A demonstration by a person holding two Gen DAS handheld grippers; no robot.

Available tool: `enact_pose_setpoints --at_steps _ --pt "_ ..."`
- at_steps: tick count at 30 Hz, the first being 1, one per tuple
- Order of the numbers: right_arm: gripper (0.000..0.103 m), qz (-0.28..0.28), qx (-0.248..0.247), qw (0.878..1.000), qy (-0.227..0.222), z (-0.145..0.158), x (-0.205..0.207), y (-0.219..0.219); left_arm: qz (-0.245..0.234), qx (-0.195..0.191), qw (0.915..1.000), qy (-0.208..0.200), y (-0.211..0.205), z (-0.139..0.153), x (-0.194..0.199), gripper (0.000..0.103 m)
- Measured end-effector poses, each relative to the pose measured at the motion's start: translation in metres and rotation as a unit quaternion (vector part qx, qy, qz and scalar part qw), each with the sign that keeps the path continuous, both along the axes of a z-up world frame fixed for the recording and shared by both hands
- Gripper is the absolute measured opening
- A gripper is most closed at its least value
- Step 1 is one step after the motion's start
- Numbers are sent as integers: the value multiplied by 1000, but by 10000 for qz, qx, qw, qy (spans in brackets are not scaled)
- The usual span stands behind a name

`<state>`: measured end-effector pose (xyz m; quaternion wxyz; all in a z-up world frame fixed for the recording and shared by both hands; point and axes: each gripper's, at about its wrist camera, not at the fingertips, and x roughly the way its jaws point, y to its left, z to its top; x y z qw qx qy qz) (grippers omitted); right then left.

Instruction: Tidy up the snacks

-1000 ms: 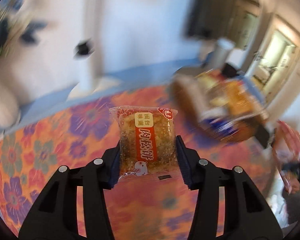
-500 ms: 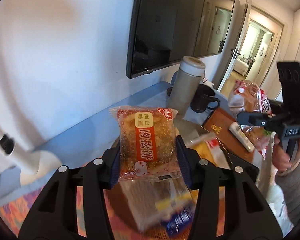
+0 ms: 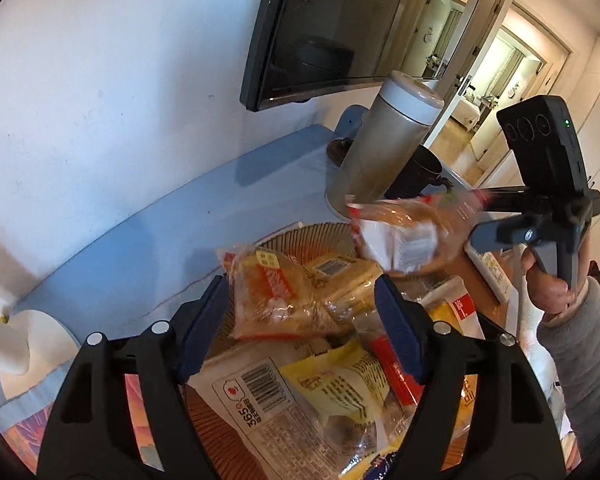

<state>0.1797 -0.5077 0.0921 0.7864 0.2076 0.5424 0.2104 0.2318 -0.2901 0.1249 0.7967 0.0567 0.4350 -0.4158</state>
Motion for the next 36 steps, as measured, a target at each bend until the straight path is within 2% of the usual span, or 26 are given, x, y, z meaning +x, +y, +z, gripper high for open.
enact_pose_setpoints --at_steps 5,9,13,15,17,19,23,26,28,29,30,32,35,36 --pt "98 -63 -381 9992 -106 9 -5 8 105 -32 9999 -64 14 3 -12 75" --pt "98 -332 -792 9955 -394 33 -32 6 160 -156 9993 -288 40 24 -37 75" --pt "98 -410 -843 9932 -688 57 -72 11 250 -163 9977 -605 75 41 -74 79" --pt "98 -332 -898 9919 -838 66 -93 25 349 -204 9963 -752 99 44 -96 85" --pt "98 -288 -904 9905 -994 73 -114 43 605 -231 9939 -893 123 43 -119 90" --pt "98 -167 -653 9903 -1211 78 -136 68 1008 -168 9897 -1000 147 31 -145 90" --pt "98 111 71 9885 -1509 76 -173 130 1999 207 9739 -1059 197 -5 -186 91" --pt "98 340 553 9871 -1460 55 -184 185 2900 227 9539 -736 248 -34 -203 91" --pt "98 467 587 9879 -1356 35 -187 222 3452 60 9375 -426 288 -51 -209 91" --pt "98 464 504 9892 -1296 26 -186 236 3629 61 9312 -346 299 -58 -210 91" --pt "98 463 360 9912 -1185 11 -184 257 3882 108 9210 -326 313 -65 -212 91" --pt "98 348 -141 9924 -1169 -11 -178 285 4221 399 9050 -364 330 -76 -216 91" --pt "98 131 -1234 9820 -1427 -37 -172 315 4634 782 8810 -537 365 -86 -234 91" --pt "98 83 -1519 9765 -1524 -44 -172 320 4830 1036 8673 -613 382 -90 -243 91"
